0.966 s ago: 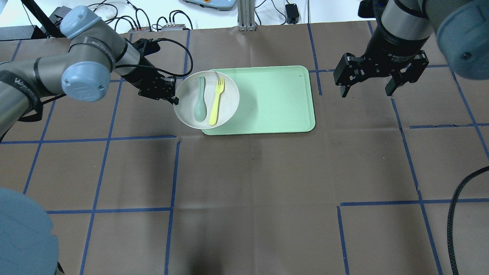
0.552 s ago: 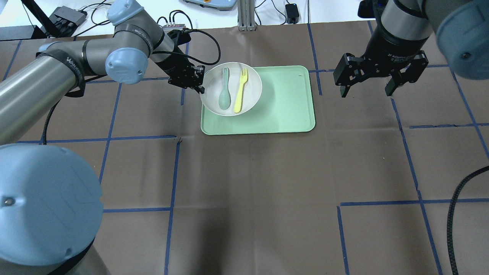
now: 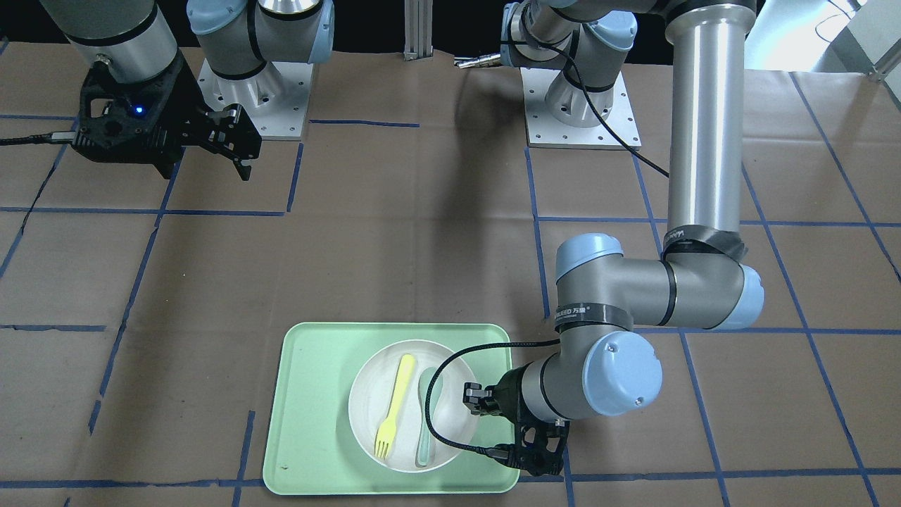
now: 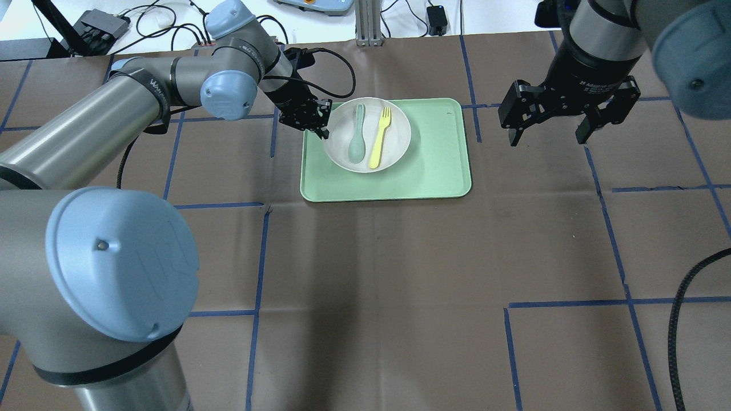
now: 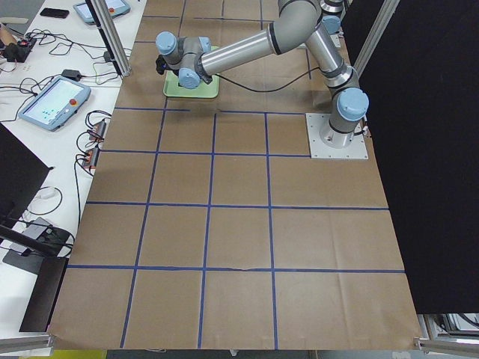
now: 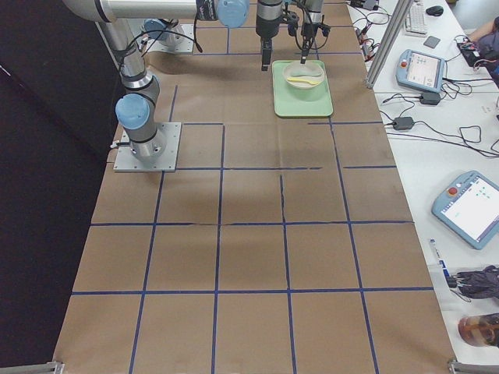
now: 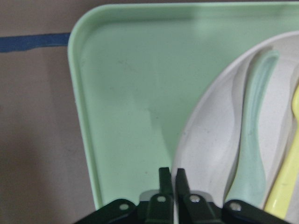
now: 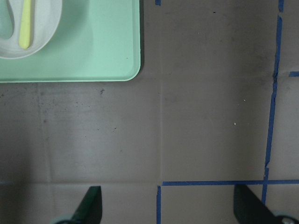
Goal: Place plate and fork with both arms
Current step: 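Open the left gripper and lift it away from the plate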
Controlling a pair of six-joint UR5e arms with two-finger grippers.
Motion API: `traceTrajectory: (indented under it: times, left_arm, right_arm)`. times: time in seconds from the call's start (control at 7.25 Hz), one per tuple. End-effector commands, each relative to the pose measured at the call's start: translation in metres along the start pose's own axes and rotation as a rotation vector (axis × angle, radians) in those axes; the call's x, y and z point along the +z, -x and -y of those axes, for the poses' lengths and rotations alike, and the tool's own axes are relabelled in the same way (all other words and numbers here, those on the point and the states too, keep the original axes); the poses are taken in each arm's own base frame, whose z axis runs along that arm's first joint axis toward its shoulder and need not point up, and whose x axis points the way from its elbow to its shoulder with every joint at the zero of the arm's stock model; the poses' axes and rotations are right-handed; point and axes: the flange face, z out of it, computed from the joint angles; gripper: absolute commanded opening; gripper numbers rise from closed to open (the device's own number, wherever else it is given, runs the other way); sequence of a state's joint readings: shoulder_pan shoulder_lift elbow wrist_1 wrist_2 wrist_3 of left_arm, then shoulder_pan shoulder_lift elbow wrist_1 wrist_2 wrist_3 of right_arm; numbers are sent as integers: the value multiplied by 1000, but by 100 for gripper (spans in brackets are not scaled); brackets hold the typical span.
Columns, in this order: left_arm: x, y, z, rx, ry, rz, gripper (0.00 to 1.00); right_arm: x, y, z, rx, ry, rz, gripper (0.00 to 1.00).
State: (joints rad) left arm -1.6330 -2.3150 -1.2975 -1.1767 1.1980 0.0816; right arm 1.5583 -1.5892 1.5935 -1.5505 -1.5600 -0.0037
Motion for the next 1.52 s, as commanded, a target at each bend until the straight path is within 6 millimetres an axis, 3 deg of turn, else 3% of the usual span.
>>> traceTrajectory:
  times: [0.0,0.41,0.55,0.69,0.83,0.97,1.1,1.24,1.38]
  left_arm:
    - [10,-4,16,-11,-4,3,6]
    - [19,-1,16,-29,11,5,9]
    - [19,-1,15,-29,11,5,18]
    - [18,-3,13,-31,15,6,43]
    - [12,-8,8,-27,19,6,53]
    - [-7,-16,2,-28,21,9,63]
    - [-38,-22,-11,-26,20,70,85]
    - [-74,-34,-36,-30,41,116,99]
    - [-119,-49,-69,-32,45,161,100]
  right_arm:
    - [-1,-1,0,0,-2,0,100]
    - [0,-1,0,0,0,0,100]
    - [1,-1,1,0,1,0,100]
    - [1,-1,1,0,1,2,100]
    - [1,-1,1,0,1,2,100]
    - [0,-1,1,0,0,2,100]
    - [-3,1,1,-3,-9,1,100]
    - [-3,2,4,-3,-21,0,100]
    - [-8,4,6,-5,-44,1,100]
